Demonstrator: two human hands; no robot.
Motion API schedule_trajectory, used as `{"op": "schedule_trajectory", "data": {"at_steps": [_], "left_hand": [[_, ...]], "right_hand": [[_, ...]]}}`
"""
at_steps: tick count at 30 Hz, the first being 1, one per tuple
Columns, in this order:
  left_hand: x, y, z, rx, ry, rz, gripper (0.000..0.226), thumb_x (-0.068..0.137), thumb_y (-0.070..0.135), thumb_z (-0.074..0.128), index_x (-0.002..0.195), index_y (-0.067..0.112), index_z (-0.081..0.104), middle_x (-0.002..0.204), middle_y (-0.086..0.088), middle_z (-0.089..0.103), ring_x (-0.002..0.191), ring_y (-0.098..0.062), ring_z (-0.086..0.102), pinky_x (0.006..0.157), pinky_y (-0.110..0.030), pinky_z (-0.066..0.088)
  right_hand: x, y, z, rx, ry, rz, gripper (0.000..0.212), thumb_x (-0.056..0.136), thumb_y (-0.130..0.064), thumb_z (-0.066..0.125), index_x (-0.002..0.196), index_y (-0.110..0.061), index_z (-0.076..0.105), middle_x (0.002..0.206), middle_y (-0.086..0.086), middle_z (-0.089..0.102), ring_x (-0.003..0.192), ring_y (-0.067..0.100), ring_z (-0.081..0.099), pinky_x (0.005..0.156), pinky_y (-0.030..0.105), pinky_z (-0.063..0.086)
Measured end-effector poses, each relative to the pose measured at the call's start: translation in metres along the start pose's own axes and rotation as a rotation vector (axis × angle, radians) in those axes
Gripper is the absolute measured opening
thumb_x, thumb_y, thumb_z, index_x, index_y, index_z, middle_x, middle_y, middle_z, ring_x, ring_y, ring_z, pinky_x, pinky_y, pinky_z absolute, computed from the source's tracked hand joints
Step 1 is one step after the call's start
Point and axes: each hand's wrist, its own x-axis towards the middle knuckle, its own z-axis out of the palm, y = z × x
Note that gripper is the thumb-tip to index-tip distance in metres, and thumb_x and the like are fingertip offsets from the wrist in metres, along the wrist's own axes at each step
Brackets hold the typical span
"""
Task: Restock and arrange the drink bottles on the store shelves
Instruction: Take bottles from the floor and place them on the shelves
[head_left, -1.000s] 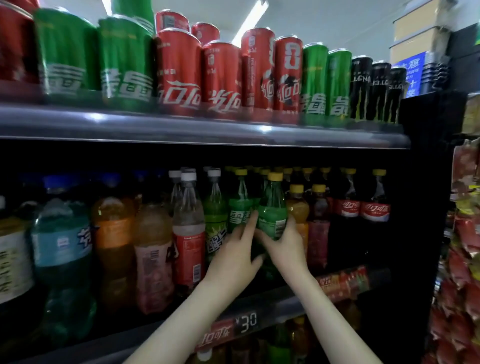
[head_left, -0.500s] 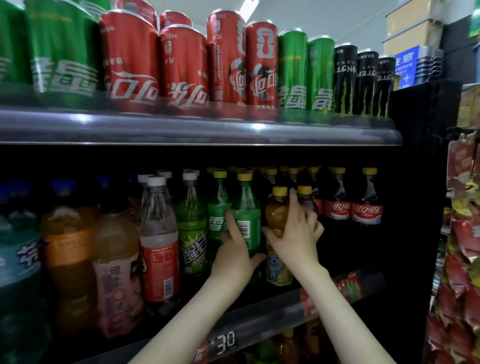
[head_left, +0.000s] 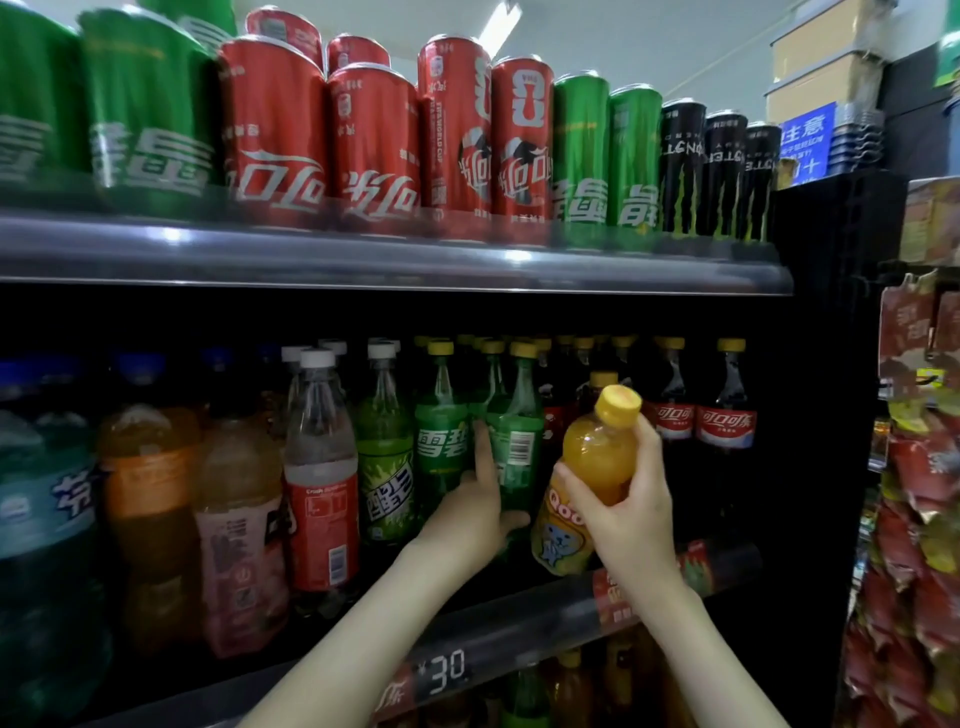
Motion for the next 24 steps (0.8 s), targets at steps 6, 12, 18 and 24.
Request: {"op": "schedule_trajectory", "data": {"at_steps": [6, 12, 18, 24], "left_hand": [[-0.017, -0.004, 0.008, 0.013, 0.048, 0.053, 0.105, 0.094, 0.030, 0.056, 0.139, 0.024, -0.039, 0.091, -0.007, 0.062, 0.057, -0.010, 0.055, 0.051, -0.021, 0.045], [-0.007, 0.004, 0.018, 0.222, -0.086, -0.033, 0.070, 0.089, 0.032, 0.062, 0.143, 0.005, 0.026, 0.124, -0.017, 0.052, 0.106, -0.031, 0.057, 0.081, -0.035, 0.049], [0.002, 0.017, 0.016, 0.466, -0.125, 0.011, 0.037, 0.090, 0.017, 0.062, 0.122, 0.002, 0.053, 0.122, -0.015, 0.054, 0.107, -0.029, 0.057, 0.078, -0.032, 0.048], [0.007, 0.012, 0.019, 0.724, -0.143, 0.016, 0.042, 0.090, 0.007, 0.060, 0.130, 0.000, 0.049, 0.128, -0.017, 0.048, 0.110, -0.030, 0.056, 0.080, -0.033, 0.050]], "right_hand": [[0.009, -0.028, -0.009, 0.143, -0.039, -0.011, 0.072, 0.075, -0.051, 0.066, 0.135, -0.045, 0.026, 0.128, 0.002, 0.047, 0.113, 0.018, 0.055, 0.090, 0.039, 0.054], [0.002, -0.017, -0.014, 0.270, -0.063, 0.123, 0.068, 0.082, -0.028, 0.074, 0.134, -0.040, 0.031, 0.119, -0.002, 0.054, 0.103, 0.011, 0.061, 0.084, 0.032, 0.055], [0.006, -0.004, -0.028, 0.361, 0.057, 0.259, 0.055, 0.087, -0.015, 0.067, 0.127, -0.037, 0.036, 0.104, -0.006, 0.059, 0.088, 0.006, 0.067, 0.067, 0.021, 0.055], [0.014, 0.030, -0.035, 0.562, 0.224, 0.453, 0.039, 0.092, -0.018, 0.060, 0.127, -0.027, 0.044, 0.102, 0.001, 0.063, 0.079, 0.009, 0.068, 0.066, 0.024, 0.055]]}}
